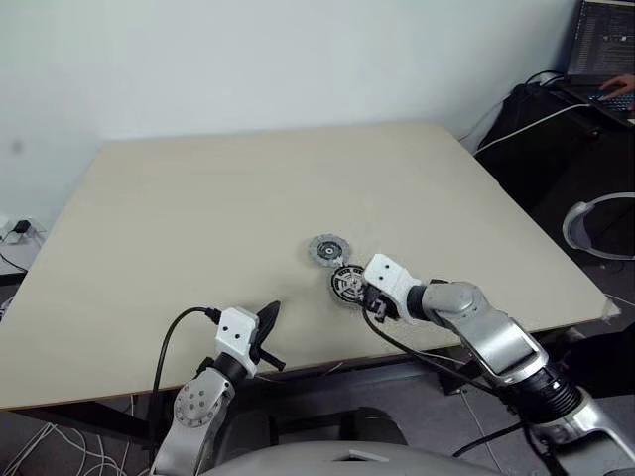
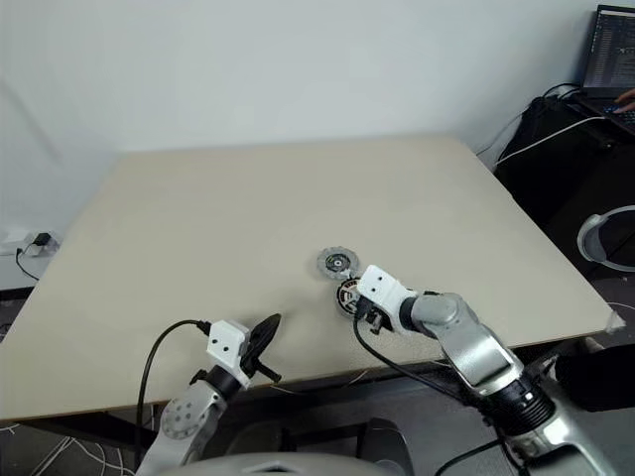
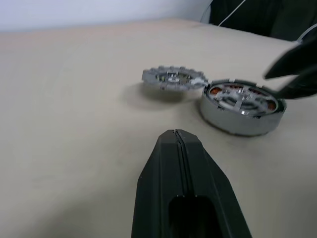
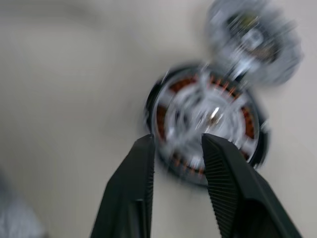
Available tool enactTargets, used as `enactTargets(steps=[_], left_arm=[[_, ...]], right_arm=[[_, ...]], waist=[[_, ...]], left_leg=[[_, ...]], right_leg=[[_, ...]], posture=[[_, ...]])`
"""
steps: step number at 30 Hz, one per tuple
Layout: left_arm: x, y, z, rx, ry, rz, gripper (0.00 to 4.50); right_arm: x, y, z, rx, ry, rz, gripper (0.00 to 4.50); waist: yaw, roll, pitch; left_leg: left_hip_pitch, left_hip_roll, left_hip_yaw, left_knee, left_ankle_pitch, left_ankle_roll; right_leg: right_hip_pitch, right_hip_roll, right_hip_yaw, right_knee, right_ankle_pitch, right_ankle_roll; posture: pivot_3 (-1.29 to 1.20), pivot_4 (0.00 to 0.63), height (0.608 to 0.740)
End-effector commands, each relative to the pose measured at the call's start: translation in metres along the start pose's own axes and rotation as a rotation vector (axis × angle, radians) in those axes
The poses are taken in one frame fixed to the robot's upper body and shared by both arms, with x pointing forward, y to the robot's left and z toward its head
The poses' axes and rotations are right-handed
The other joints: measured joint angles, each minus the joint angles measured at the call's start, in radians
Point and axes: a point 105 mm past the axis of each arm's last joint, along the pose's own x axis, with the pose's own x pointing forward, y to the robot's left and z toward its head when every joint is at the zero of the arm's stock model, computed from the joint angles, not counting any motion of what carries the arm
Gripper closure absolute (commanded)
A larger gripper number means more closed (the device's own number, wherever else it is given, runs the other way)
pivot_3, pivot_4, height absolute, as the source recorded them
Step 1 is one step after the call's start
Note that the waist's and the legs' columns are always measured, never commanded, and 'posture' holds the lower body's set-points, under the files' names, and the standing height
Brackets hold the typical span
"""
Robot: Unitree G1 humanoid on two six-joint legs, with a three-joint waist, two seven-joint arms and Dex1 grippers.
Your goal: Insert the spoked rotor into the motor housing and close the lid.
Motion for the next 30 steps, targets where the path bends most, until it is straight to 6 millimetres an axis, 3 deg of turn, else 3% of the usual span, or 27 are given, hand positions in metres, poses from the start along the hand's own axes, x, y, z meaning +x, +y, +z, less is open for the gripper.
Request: enactTargets(steps=[1, 13, 30], left_arm=[[0.004, 0.0, 0.005, 0.02, -0.045, -0.003, 4.5], [0.004, 0.002, -0.001, 0.017, -0.063, 0.025, 4.5], [0.003, 0.001, -0.005, 0.005, -0.067, 0.036, 4.5]], right_arm=[[-0.006, 0.0, 0.015, -0.133, -0.012, 0.07, 3.0], [0.005, -0.004, 0.006, -0.211, 0.07, 0.163, 3.0], [0.008, -0.021, 0.002, -0.215, 0.098, 0.137, 3.0]], waist=[[-0.001, 0.0, 0.0], [0.005, -0.002, 0.001], [0.007, -0.001, 0.0]], left_leg=[[0.0, 0.0, 0.0, 0.0, 0.0, 0.0], [-0.001, 0.0, 0.0, 0.0, 0.0, 0.0], [-0.001, 0.0, 0.0, 0.001, 0.0, 0.0]], right_leg=[[0.0, 0.0, 0.0, 0.0, 0.0, 0.0], [0.0, 0.0, 0.0, 0.0, 0.0, 0.0], [0.0, 0.0, 0.0, 0.0, 0.0, 0.0]], posture=[[0.0, 0.0, 0.74], [0.0, 0.0, 0.74], [0.0, 0.0, 0.74]])
